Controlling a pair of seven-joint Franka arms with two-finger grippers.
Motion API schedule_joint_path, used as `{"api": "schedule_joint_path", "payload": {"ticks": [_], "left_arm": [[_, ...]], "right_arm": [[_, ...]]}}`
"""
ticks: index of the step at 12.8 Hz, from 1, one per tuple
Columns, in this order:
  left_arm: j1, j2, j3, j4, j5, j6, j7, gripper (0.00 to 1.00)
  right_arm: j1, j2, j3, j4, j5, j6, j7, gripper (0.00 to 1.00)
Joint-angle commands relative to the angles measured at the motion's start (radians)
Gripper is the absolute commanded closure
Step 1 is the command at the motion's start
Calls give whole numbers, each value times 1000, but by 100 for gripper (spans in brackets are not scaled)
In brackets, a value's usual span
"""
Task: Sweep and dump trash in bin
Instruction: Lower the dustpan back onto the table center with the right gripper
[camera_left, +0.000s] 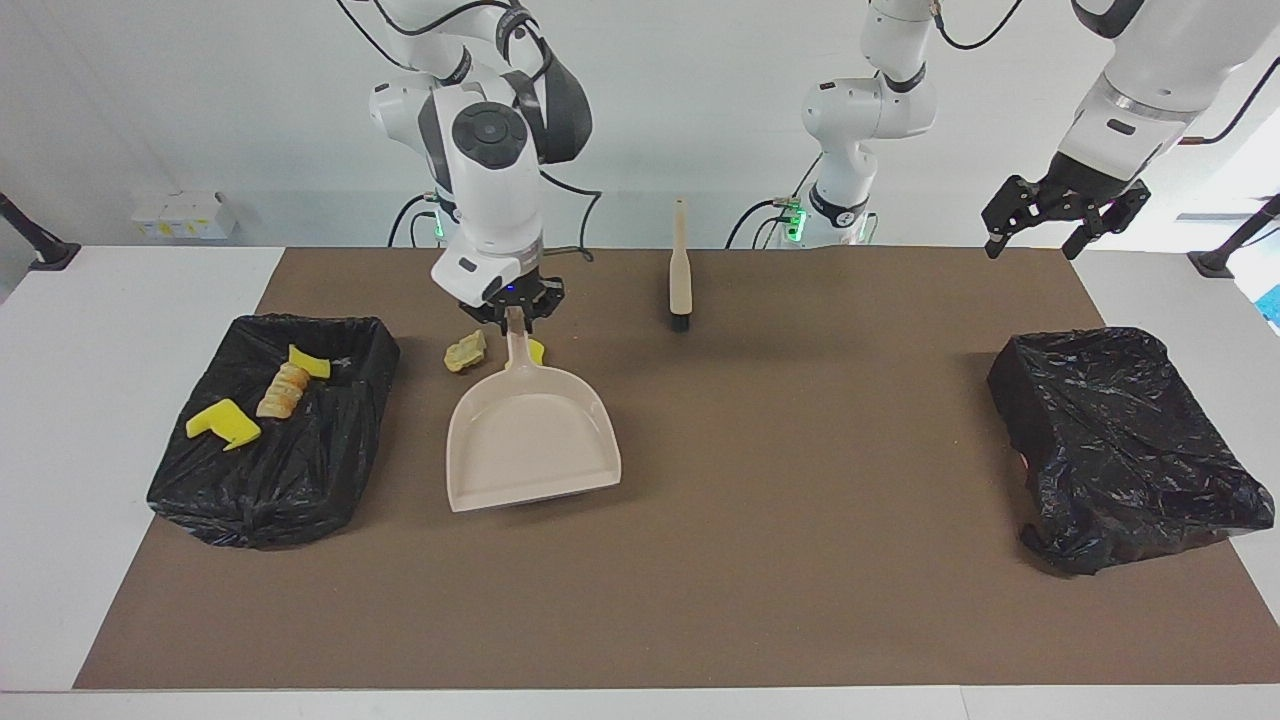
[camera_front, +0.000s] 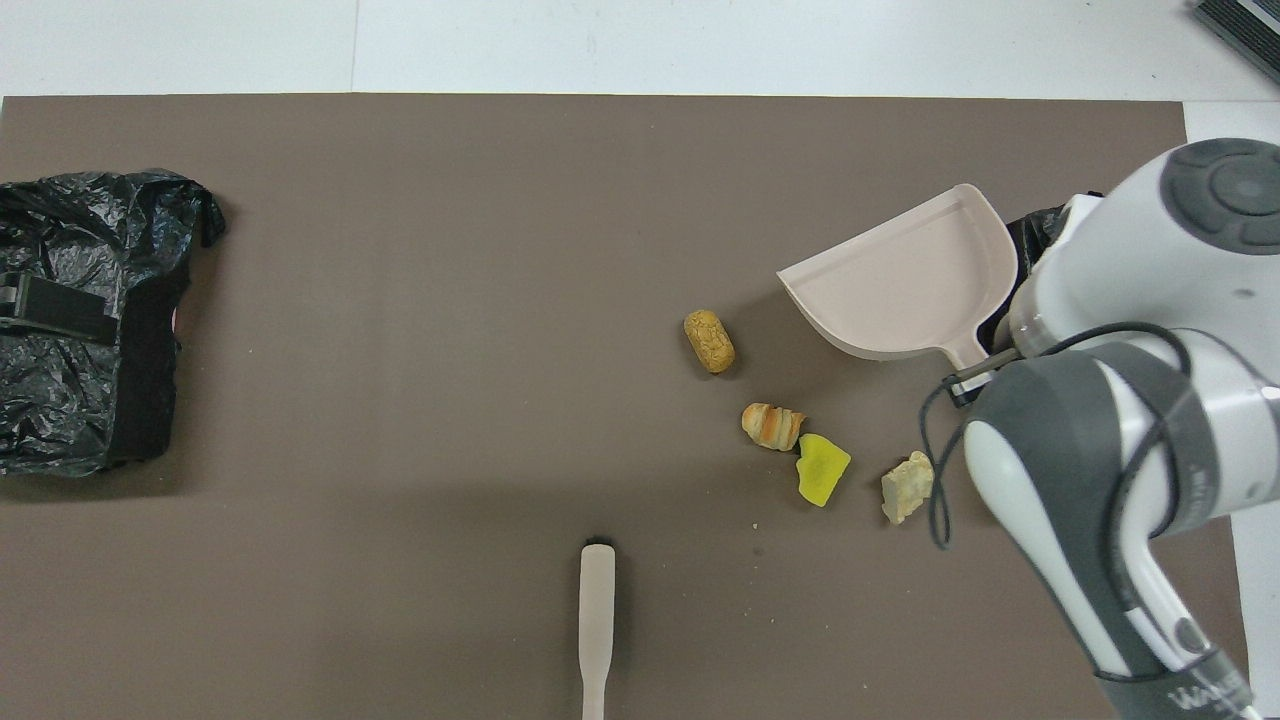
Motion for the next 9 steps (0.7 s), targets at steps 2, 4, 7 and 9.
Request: {"api": "schedule_joint_path", "payload": {"ticks": [2, 4, 7, 9], "left_arm": [[4, -6, -3, 6, 19, -16, 5, 0], [2, -12, -3, 3, 17, -24, 2, 0], [1, -12, -5, 0, 17, -19, 2, 0], [2, -12, -5, 0, 17, -19, 4, 0]], "right_arm": [[118, 68, -7, 59, 60, 48, 196, 100], [196, 124, -7, 87, 89, 99, 245, 100], [293, 275, -7, 238, 88, 104, 403, 100], [314, 340, -7, 285, 86, 136, 424, 100]]}}
